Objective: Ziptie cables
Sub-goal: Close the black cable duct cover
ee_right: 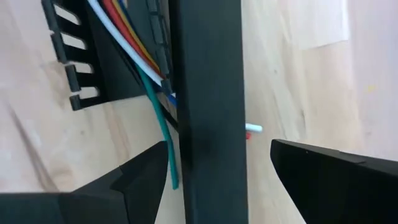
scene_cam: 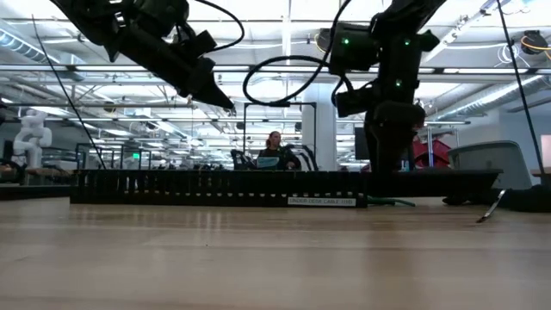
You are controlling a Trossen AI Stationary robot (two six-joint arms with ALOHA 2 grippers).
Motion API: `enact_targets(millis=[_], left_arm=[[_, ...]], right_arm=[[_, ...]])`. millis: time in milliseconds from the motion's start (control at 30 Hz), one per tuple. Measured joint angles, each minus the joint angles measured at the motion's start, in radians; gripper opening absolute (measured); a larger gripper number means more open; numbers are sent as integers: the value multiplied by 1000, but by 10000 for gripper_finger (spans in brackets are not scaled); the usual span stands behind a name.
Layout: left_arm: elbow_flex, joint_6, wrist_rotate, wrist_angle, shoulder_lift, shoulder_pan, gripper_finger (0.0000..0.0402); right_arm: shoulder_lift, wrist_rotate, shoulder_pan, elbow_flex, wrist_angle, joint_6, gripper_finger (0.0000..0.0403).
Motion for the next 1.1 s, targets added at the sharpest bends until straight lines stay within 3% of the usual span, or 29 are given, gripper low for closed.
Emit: enact_targets(millis=[367,767,867,1100], left_arm=[[0,0,0,-71,0,0,0],[0,0,0,-75,0,0,0],[0,0,0,-74,0,0,0],[0,0,0,-75,0,0,0]], right_arm=[[82,-219,-109,0,29,-111,274],[154,-226,-110,3,77,-160,271],[155,-228,-116,2,82,-140,250],[155,-217,-116,3,93,-118,158]])
